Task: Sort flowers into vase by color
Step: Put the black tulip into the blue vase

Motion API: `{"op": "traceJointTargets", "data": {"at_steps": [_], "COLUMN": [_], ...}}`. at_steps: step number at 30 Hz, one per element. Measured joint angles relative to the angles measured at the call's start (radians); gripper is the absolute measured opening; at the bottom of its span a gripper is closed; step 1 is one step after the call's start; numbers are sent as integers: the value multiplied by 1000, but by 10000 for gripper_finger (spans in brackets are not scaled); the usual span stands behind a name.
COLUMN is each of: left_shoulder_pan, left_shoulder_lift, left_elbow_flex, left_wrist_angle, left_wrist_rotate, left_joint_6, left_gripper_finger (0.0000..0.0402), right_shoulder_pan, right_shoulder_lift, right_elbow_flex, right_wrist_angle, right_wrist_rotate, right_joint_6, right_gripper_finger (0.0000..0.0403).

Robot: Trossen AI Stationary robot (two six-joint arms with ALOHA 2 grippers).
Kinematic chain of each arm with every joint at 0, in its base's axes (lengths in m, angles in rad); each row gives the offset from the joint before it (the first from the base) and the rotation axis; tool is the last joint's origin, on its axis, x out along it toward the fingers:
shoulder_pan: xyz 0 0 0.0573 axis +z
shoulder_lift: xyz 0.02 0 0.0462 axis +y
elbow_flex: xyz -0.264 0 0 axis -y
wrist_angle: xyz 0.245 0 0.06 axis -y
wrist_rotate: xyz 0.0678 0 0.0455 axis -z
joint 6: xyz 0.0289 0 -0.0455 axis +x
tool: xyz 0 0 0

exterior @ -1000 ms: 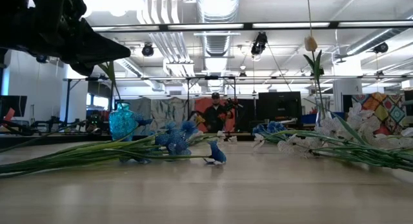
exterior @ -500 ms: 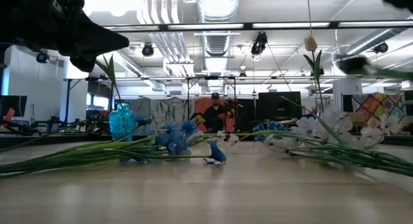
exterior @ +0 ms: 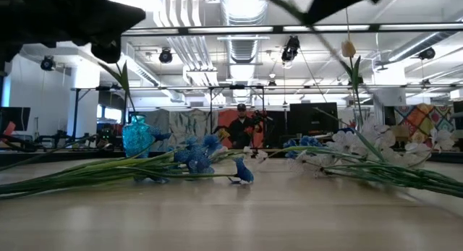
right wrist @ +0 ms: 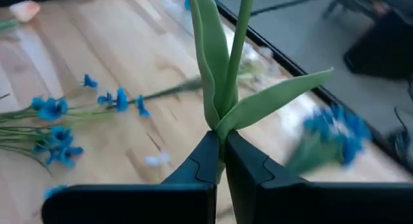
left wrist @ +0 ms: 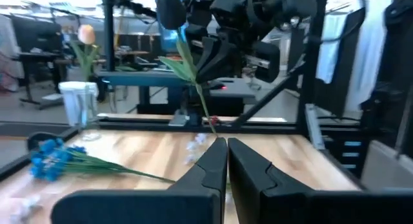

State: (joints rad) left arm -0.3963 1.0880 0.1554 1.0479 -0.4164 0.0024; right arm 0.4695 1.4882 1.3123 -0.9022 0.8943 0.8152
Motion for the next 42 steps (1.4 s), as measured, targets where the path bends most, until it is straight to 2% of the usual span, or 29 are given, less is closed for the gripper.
{"op": "traceJointTargets", "data": {"at_steps": [2,5,9,15,18,20,26,34,42], "left_shoulder_pan": [30,86,167,287,327,346,368,409,418], "left_shoulder_lift": [23,59,111,180,218,246,312,307,301], "left_elbow_flex": [9,29,38,35,58,84,160,206,255], "left_wrist_angle": [12,53,142,236,257,257,253,223,108], "left_wrist_rotate": [19,113,212,366,377,376,376,373,394], "left_joint_6": [14,42,66,66,69,92,128,93,79], "left_gripper_finger": [0,0,0,0,0,6,56,130,139], "right_shoulder_pan": [-65,-154,-255,-367,-415,-438,-472,-477,-477], "right_shoulder_lift": [-7,-7,0,1,8,21,75,121,161], "right_elbow_flex": [-13,-33,-100,-259,-333,-377,-417,-398,-360], "right_wrist_angle": [154,357,650,1075,1283,1394,1536,1570,1574], "right_wrist_rotate": [-54,-146,-361,-601,-723,-761,-799,-803,-825], "right_joint_6": [-205,-479,-735,-921,-942,-944,-946,-974,-984], "right_gripper_finger": [12,12,12,12,12,12,12,12,12]}}
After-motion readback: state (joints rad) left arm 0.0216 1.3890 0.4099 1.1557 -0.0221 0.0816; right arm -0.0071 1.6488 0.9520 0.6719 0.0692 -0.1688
